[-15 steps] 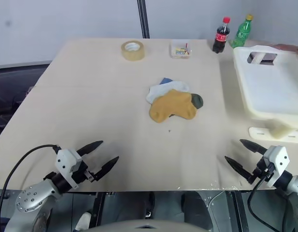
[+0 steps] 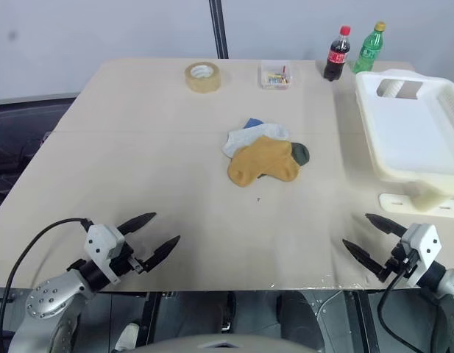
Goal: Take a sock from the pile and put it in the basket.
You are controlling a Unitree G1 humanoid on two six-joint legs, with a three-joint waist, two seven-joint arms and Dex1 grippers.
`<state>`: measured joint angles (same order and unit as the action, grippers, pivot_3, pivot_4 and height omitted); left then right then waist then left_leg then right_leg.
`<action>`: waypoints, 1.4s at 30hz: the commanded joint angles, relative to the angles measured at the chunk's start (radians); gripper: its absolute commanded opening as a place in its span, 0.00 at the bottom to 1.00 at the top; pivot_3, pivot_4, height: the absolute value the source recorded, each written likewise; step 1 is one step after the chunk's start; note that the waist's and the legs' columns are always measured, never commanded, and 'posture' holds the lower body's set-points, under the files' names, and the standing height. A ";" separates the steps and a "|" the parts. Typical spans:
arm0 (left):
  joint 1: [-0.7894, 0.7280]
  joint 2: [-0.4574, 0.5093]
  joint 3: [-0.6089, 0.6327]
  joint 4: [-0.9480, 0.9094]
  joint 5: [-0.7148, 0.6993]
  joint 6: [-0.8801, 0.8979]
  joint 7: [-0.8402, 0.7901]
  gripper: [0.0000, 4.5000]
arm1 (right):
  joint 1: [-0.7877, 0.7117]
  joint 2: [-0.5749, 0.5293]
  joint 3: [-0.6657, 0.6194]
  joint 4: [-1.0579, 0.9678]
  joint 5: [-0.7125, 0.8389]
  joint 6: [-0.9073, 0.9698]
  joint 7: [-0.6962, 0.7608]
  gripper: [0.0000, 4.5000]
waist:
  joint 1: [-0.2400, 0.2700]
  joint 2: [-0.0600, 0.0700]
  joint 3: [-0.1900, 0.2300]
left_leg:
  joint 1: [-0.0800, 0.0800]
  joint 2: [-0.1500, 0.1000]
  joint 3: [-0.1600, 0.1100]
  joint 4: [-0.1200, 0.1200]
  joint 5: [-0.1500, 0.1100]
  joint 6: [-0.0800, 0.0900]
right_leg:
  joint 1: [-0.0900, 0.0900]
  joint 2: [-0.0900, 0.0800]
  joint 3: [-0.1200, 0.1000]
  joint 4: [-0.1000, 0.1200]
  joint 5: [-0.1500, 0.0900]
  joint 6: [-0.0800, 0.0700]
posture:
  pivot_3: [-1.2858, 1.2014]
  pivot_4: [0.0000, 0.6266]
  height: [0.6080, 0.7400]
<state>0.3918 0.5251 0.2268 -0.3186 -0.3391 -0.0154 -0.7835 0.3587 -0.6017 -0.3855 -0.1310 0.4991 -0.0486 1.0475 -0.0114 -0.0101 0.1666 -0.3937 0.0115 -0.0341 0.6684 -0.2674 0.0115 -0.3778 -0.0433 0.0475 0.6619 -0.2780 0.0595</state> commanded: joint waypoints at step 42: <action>-0.724 -0.310 -0.418 0.378 0.271 0.319 0.329 1.00 | -0.076 0.019 0.037 -0.304 0.075 0.129 -0.167 0.99 | 0.005 0.004 -0.003 | 0.000 -0.005 -0.003 0.002 0.000 0.000 | 0.001 0.002 -0.001 0.003 0.001 0.001 | 0.52 0.24 1.00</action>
<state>-0.3134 0.2276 -0.1885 0.0163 -0.0815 0.3212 -0.4714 0.2747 -0.5826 -0.3293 -0.3858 0.5554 0.0768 0.8988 -0.0068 -0.0066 0.1639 -0.3939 0.0066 -0.0372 0.6708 -0.2669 0.0116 -0.3770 -0.0415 0.0463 0.6651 -0.2772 0.0608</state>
